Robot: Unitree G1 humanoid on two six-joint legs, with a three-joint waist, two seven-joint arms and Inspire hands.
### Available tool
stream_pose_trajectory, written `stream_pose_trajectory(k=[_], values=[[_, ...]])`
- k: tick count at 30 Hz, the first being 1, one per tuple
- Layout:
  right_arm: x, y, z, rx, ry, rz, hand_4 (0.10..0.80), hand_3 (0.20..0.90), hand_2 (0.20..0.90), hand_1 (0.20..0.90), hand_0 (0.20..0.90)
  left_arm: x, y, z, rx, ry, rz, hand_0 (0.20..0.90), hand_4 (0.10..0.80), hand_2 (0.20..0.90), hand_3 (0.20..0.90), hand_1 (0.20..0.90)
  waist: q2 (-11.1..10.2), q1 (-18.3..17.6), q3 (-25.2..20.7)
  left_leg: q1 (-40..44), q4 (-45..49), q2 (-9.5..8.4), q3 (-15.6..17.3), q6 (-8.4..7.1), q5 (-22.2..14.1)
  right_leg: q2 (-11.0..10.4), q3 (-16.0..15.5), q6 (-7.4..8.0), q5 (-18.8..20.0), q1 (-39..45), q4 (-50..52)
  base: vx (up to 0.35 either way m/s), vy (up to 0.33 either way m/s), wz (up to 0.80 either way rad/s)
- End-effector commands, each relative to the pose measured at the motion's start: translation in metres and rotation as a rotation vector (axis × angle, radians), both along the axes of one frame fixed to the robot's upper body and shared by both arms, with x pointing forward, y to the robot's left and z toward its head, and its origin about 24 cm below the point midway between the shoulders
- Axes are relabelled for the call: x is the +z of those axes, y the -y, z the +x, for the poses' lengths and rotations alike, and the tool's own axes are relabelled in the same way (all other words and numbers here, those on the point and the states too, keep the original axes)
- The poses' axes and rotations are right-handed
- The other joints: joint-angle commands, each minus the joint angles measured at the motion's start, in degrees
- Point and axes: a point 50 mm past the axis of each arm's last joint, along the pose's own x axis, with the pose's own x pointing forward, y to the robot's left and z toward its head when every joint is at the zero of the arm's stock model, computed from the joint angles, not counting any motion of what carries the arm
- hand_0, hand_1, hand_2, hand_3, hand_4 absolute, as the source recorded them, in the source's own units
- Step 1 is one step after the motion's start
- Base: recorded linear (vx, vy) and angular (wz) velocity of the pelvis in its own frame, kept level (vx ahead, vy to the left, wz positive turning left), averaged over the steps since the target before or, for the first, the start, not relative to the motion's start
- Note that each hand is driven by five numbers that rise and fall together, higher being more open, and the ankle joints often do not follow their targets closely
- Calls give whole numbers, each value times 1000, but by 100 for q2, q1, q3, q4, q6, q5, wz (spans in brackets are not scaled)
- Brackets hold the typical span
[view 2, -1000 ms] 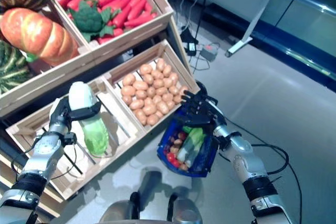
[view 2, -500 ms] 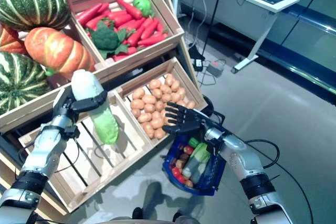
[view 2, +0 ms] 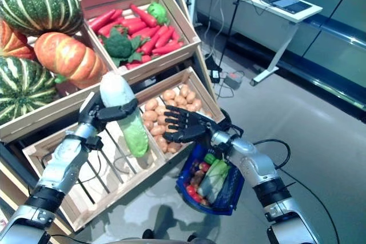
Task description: Put vegetables into the basket
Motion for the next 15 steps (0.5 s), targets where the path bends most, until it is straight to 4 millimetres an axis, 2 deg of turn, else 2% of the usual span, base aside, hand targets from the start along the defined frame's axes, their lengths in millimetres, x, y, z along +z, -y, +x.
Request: stream_pose_trajectory(k=[1, 4, 6, 12, 15], values=[[39, -21, 19, 3, 120, 136, 800, 900, 900, 900, 900, 67, 36, 25, -149, 255, -100, 300, 400, 300, 300, 300, 76, 30, -642, 105, 6, 0, 13, -33, -507, 137, -11, -368, -127, -60, 126, 0, 0, 0], [38, -26, 20, -3, 108, 134, 800, 900, 900, 900, 900, 63, 48, 24, -195, 240, -125, 300, 400, 300, 300, 300, 71, 37, -627, 137, 6, -2, 3, -22, -513, 140, 9, -376, -143, -44, 148, 12, 2, 1], [37, -34, 21, 2, 88, 122, 800, 900, 900, 900, 900, 63, 63, 22, -238, 237, -149, 300, 400, 300, 300, 300, 59, 50, -623, 179, 6, -6, 1, -12, -531, 143, 37, -381, -142, 4, 122, 45, 6, 2], [28, -41, 23, -3, 30, 117, 800, 900, 900, 900, 900, 69, 80, 19, -297, 254, -191, 300, 400, 300, 300, 300, 49, 70, -631, 231, 6, -5, 22, -6, -546, 142, 64, -383, -154, 36, 139, 34, 6, -1], [18, -45, 22, -3, -38, 131, 800, 900, 900, 900, 900, 73, 87, 18, -316, 265, -200, 300, 400, 300, 300, 300, 48, 69, -641, 254, 6, -3, 25, 6, -559, 144, 88, -388, -173, 46, 159, 38, 6, -2]])
